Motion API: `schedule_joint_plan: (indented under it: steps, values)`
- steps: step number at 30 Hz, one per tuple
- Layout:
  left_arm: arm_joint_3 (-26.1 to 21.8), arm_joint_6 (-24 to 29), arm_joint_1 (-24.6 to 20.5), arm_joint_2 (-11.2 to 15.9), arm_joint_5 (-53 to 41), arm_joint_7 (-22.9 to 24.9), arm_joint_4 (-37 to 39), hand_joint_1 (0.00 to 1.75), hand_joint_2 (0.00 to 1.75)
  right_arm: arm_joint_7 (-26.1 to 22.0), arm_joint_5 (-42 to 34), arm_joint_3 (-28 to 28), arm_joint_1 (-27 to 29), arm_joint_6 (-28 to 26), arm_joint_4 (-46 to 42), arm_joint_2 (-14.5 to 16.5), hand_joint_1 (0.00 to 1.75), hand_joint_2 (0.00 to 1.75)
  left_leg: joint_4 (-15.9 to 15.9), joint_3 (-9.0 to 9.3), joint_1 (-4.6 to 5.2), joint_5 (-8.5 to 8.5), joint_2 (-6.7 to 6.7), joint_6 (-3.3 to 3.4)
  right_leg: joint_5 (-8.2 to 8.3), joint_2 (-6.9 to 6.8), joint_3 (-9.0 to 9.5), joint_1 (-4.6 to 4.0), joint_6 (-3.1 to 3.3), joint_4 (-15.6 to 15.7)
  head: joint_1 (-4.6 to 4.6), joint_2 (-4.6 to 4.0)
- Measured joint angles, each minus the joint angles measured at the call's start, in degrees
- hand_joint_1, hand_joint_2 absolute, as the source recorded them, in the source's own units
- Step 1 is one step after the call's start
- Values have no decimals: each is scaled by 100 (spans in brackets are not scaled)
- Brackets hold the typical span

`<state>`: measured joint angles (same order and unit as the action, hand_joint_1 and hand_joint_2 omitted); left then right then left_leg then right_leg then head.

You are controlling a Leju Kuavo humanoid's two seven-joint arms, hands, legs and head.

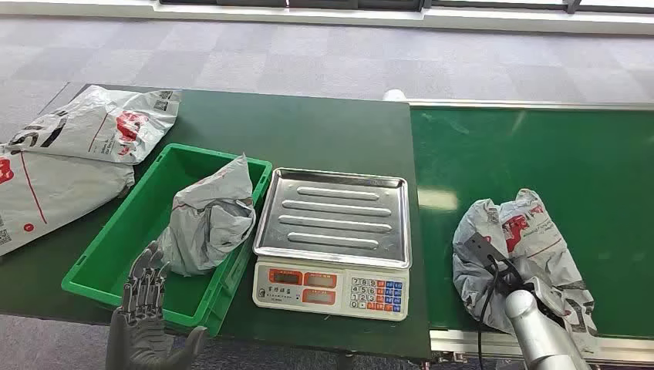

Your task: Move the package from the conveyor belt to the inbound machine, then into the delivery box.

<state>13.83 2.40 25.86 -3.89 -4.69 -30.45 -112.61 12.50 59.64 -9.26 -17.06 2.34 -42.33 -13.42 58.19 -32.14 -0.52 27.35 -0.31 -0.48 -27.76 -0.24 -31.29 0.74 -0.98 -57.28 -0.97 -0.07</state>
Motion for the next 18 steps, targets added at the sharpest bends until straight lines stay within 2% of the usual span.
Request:
schedule_joint_plan:
  steps: [2, 6, 10, 12, 15, 18]
  values:
    - [-44, -49, 13, -38, -23, 9, -10, 0, 175, -68, -125, -44, 74, -241, -128, 35, 175, 175, 0, -6, 0, 0, -3, 0, 0, -3, -2, 0, 0, -2, 1, 0]
    - [-228, -271, 73, -214, -133, 15, -70, 0, 175, -506, -662, -177, 444, -1263, -982, 245, 175, 175, 0, -25, 1, -1, -6, -1, 0, -8, -19, 2, 0, -7, 1, 0]
    - [-386, -437, 100, -399, -225, -77, -96, 0, 175, -1642, -1473, -236, 817, -2722, -2447, 506, 175, 175, -1, -32, 2, -4, -7, -5, -1, -7, -32, 2, 2, -9, 1, 0]
    - [-418, -449, 91, -446, -254, -139, -95, 0, 175, -2103, -1722, -228, 924, -3208, -3177, 606, 175, 175, -2, -35, 1, -3, -7, -6, -2, -7, -33, 1, 3, -10, 1, 0]
    - [-424, -330, 46, -476, -329, -242, -75, 0, 175, -2371, -1638, -32, 907, -3448, -4063, 733, 175, 175, -7, -80, 1, -1, -1, -9, -3, 2, -37, 1, 5, -13, 2, 0]
    - [-414, -135, -96, -485, -433, -365, -17, 0, 175, -2224, -1224, 710, 434, -2959, -4446, 860, 175, 175, -10, -88, 1, 0, 44, -16, 6, 43, -55, 0, 17, -20, 2, 0]
